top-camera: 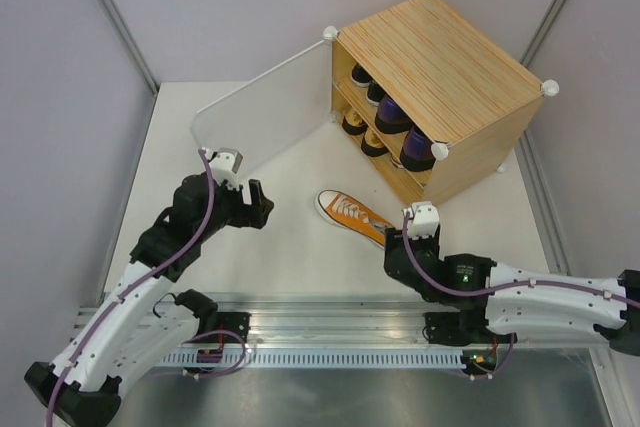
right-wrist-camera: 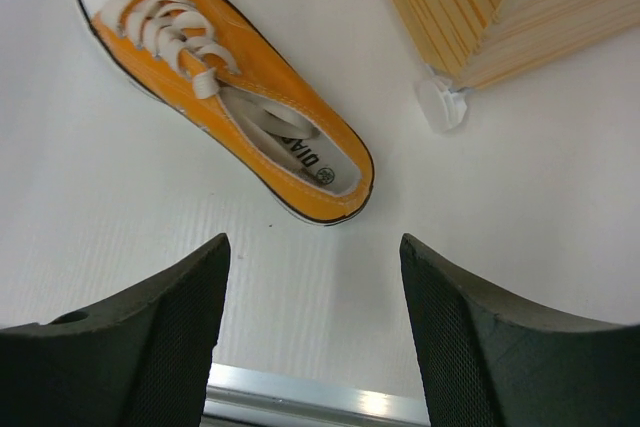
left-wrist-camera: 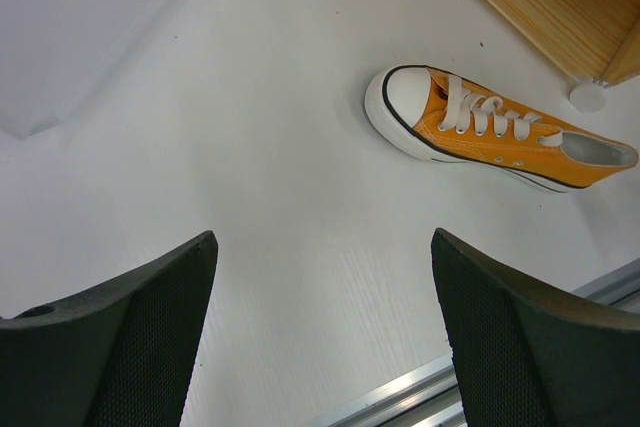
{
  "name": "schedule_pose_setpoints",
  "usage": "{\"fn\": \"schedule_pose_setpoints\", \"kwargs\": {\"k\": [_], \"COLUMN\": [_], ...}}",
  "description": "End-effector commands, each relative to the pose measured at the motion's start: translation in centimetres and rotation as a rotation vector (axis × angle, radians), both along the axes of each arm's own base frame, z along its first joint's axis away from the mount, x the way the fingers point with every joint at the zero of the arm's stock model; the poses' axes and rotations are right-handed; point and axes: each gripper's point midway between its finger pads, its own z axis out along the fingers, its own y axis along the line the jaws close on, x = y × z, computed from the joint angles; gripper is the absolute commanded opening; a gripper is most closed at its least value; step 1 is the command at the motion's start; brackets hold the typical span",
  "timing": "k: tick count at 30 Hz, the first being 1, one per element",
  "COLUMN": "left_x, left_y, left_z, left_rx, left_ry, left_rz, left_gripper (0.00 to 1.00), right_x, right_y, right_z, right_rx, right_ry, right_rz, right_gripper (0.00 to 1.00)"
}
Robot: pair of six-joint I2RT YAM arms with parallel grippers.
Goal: Place and organize the shoes in the shoe cabinet
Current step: Adjust the shoe at the center of the board.
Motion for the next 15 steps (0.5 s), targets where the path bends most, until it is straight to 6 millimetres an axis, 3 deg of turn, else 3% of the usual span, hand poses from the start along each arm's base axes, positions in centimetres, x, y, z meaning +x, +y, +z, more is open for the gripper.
{"fn": "schedule_pose_setpoints", "kwargs": {"k": [1,5,10,15], "left_x": [0.1,0.1,0.1,0.1], "left_y": [0.0,-0.1,-0.1,-0.1], "left_z": [0.7,0.6,0.7,0.5], "left_rx": [0.016,0.016,0.019,0.024], "left_ry": [-0.038,-0.034,-0.036,-0.031], "left_rz": [-0.027,-0.033,-0.034,-0.036], "left_gripper": [0.89,0.90,0.90,0.90], "right_x": [0.7,1.4,2.3,3.1], "right_y": [1.3,1.5,1.3,1.1], "right_z": [-0.6,-1.1,-3.6,-4.7], "right_rx": [0.051,0.031,0.019,0.019], "right_ry": [0.051,0.062,0.113,0.128], "right_rz": [0.044,0.048,0.036,0.044], "right_gripper": [0.73,0.73,0.74,0.73]}}
